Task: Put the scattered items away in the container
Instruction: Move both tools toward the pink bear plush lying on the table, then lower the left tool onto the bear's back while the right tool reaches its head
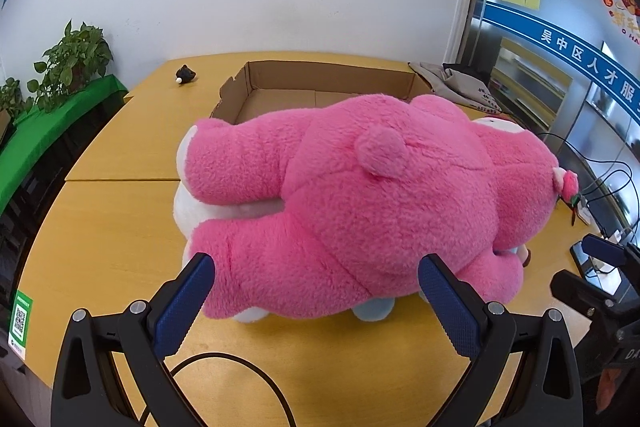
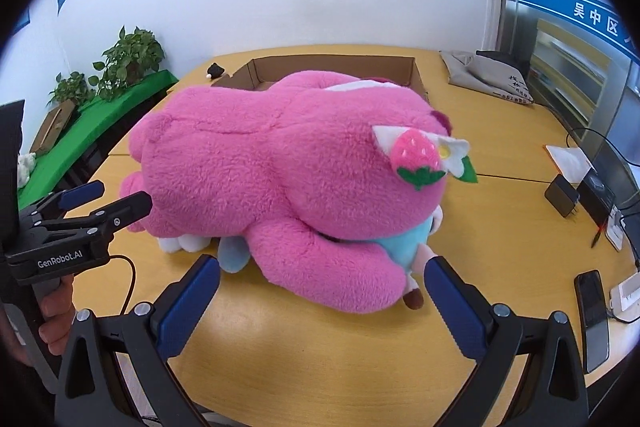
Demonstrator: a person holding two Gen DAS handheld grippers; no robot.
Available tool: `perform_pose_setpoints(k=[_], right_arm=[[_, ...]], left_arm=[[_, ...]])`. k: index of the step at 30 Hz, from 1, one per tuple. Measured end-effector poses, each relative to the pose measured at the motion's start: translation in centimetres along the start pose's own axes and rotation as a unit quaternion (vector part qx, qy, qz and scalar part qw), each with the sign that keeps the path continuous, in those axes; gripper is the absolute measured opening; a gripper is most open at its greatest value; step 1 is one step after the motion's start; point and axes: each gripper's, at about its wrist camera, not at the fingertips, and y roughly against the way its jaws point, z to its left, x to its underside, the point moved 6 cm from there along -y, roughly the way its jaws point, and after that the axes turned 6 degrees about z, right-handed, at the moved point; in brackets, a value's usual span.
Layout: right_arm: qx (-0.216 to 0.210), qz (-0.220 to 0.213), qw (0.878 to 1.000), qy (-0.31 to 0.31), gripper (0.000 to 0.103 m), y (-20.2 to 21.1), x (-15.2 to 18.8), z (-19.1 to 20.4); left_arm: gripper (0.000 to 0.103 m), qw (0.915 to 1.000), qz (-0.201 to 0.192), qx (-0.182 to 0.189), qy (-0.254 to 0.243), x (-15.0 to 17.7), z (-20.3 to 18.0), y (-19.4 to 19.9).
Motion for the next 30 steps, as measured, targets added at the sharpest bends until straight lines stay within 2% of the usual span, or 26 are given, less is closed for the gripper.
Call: perform_pose_setpoints(k=[7,10,13,17,20,24,30], right_arm=[[0.043,-0.008,0.998,-0.048,0.103,0.1,-2.1,-2.4],[0.057,-0.009,0.997,-0.043,0.103,-0.2,-2.6,-2.8],[0.051,-0.006,0.998,-0.024,0.103,-0.7,-3.3,-3.0],[0.048,0.004,0.999,-0.011,0.103,-1.0,-4.2,-3.6],[0.029,0.0,1.0,0.011,0.103,-0.5,-4.9,-4.2],[0.0,0.006,1.0,-0.01,0.103,-0.8,-5.3,-5.5],[-0.012,0.027,0.999,-0.018,0.103,-2.4,-4.4,-5.8]], left_arm=[[0.103,0.9985,0.013,0.048,-0.025,-2.2,-0.3,-1.3],[0.103,0.9969,0.033,0.049,-0.051,-3.1,-0.8,-1.8],[0.103,0.996,0.034,0.049,-0.066,-3.5,-1.3,-2.0],[0.103,0.9977,0.029,0.058,-0.023,-3.3,-1.2,-2.5],[0.103,0.9983,0.016,0.056,0.009,-3.0,-1.2,-2.5],[0.103,0.9982,0.017,0.042,0.039,-3.1,-1.1,-2.1],[0.103,0.9989,0.037,0.028,0.01,-3.3,-2.0,-2.3]])
